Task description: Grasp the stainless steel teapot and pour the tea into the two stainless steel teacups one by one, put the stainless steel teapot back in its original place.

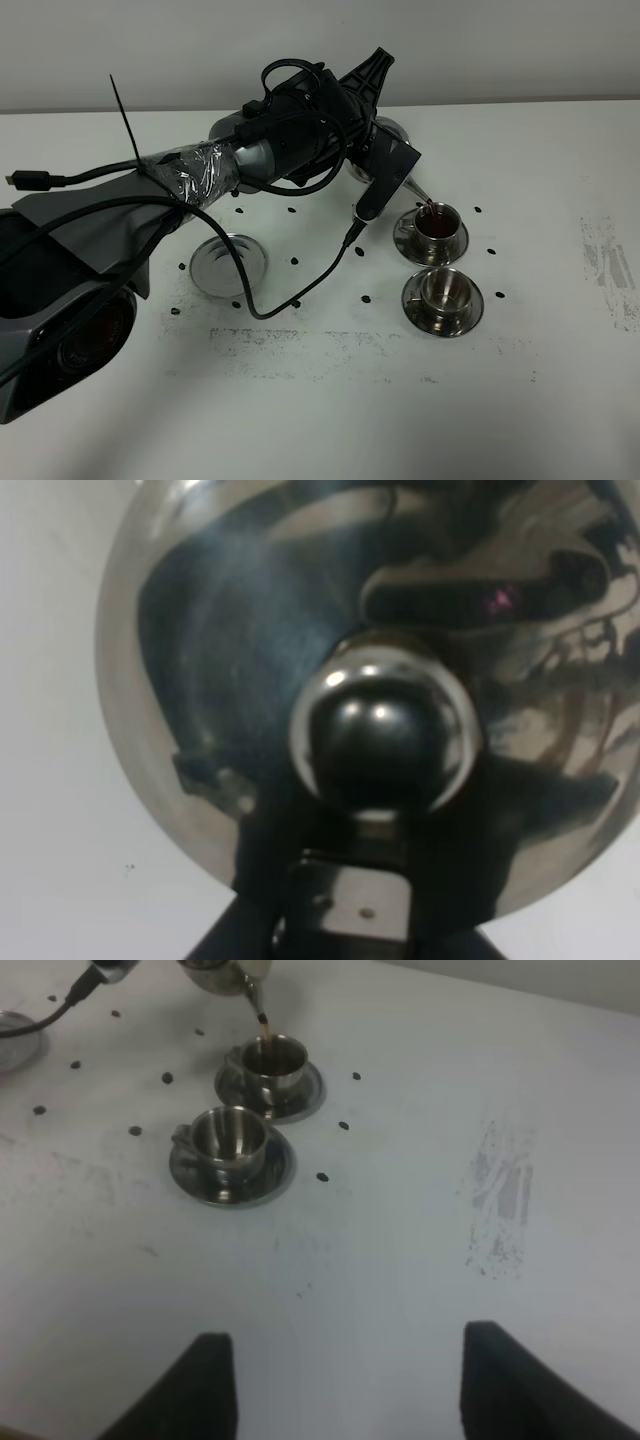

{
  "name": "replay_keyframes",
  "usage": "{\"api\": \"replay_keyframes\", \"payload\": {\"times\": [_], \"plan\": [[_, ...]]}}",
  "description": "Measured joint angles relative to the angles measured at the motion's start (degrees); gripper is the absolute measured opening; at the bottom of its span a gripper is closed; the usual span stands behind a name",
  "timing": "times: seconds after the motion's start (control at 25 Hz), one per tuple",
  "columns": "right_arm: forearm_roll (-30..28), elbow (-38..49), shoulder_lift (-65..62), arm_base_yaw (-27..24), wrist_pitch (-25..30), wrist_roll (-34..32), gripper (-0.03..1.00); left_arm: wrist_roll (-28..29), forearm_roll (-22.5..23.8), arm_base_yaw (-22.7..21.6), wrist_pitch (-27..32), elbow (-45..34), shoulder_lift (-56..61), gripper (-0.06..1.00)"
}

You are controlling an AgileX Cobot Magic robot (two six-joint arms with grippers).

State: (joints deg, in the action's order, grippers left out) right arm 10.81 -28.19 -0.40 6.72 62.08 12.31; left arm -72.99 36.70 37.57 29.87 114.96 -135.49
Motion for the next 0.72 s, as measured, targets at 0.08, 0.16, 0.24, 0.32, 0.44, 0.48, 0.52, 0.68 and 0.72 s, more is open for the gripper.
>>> {"api": "replay_keyframes", "payload": {"times": [0.08, 0.16, 0.24, 0.32, 0.44, 0.48, 0.52, 0.68, 0.72], "plan": [[0.0, 0.0, 0.0, 0.0, 0.0, 0.0, 0.48, 0.0, 0.0, 0.0, 0.0, 0.0, 0.0, 0.18], [0.0, 0.0, 0.0, 0.0, 0.0, 0.0, 0.48, 0.0, 0.0, 0.0, 0.12, 0.0, 0.0, 0.18], [0.0, 0.0, 0.0, 0.0, 0.0, 0.0, 0.48, 0.0, -0.06, 0.0, 0.66, 0.0, 0.0, 0.18], [0.0, 0.0, 0.0, 0.0, 0.0, 0.0, 0.48, 0.0, -0.11, 0.0, 1.31, 0.0, 0.0, 0.18], [0.0, 0.0, 0.0, 0.0, 0.0, 0.0, 0.48, 0.0, -0.16, 0.0, 1.69, 0.0, 0.0, 0.18], [0.0, 0.0, 0.0, 0.0, 0.0, 0.0, 0.48, 0.0, -0.22, 0.0, 1.97, 0.0, 0.0, 0.18], [0.0, 0.0, 0.0, 0.0, 0.0, 0.0, 0.48, 0.0, -0.35, 0.0, 2.13, 0.0, 0.0, 0.18], [0.0, 0.0, 0.0, 0.0, 0.0, 0.0, 0.48, 0.0, -2.55, 0.0, 2.54, 0.0, 0.0, 0.18], [0.0, 0.0, 0.0, 0.0, 0.0, 0.0, 0.48, 0.0, -3.29, 0.0, 2.61, 0.0, 0.0, 0.18]]}}
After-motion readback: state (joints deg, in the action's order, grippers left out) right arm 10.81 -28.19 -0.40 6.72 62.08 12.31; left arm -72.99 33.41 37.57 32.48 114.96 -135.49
